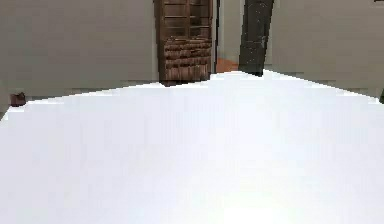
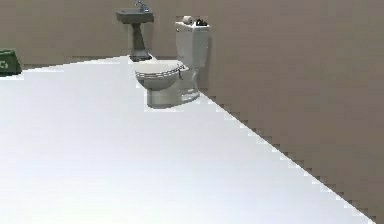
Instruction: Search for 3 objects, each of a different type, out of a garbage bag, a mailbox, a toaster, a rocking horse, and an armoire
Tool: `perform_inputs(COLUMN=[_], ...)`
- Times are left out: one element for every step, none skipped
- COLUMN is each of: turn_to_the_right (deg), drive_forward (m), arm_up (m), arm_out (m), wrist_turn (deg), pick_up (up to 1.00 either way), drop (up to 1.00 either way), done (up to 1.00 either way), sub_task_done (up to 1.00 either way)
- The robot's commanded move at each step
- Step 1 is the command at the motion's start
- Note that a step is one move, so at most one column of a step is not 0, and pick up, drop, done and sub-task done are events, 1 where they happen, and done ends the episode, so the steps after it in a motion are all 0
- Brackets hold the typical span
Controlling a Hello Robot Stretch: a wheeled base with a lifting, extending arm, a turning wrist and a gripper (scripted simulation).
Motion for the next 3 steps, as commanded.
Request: perform_inputs(turn_to_the_right=[-6.0,0.0,0.0], drive_forward=[0.00,1.00,1.00], arm_up=[0.00,0.00,0.00], arm_out=[0.00,0.00,0.00], wrist_turn=[0.0,0.0,0.0], pick_up=[0.00,0.00,0.00], drop=[0.00,0.00,0.00], done=[0.00,0.00,0.00], sub_task_done=[0.00,0.00,0.00])
